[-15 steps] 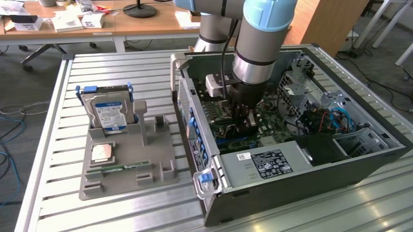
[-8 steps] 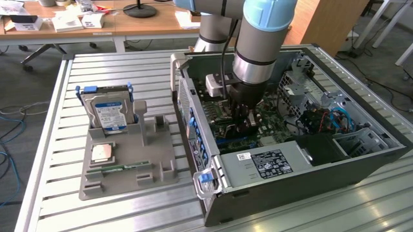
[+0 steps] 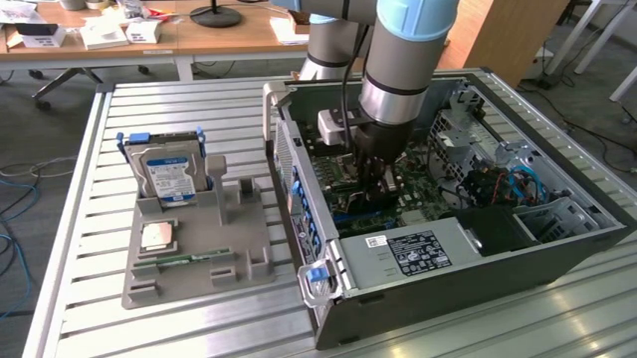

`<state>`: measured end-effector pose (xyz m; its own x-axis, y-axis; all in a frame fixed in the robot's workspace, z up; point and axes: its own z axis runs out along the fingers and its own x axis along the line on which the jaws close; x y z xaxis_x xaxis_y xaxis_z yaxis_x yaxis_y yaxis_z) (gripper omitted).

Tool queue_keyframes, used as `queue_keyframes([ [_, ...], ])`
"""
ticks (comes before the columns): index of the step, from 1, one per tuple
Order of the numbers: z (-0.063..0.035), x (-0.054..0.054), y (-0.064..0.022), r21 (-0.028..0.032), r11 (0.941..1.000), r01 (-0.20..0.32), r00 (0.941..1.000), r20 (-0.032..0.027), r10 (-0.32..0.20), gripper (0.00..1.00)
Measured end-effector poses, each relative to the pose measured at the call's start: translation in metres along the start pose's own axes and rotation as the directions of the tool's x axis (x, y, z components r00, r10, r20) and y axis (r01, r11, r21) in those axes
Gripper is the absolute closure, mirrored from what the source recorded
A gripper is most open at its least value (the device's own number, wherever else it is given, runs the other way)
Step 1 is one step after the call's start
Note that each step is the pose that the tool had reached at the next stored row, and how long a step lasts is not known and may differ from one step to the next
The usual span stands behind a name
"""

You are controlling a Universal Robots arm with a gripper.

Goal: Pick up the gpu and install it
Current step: 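Insert the gpu into the slot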

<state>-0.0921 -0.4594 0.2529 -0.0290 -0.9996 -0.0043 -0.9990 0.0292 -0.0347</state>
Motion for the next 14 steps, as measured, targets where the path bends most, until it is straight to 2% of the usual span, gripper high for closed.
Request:
queue_keyframes([
  [14,-0.0352,0.0,-0.0012,0.0,1.0,0.0,1.0,0.0,0.0,0.67],
])
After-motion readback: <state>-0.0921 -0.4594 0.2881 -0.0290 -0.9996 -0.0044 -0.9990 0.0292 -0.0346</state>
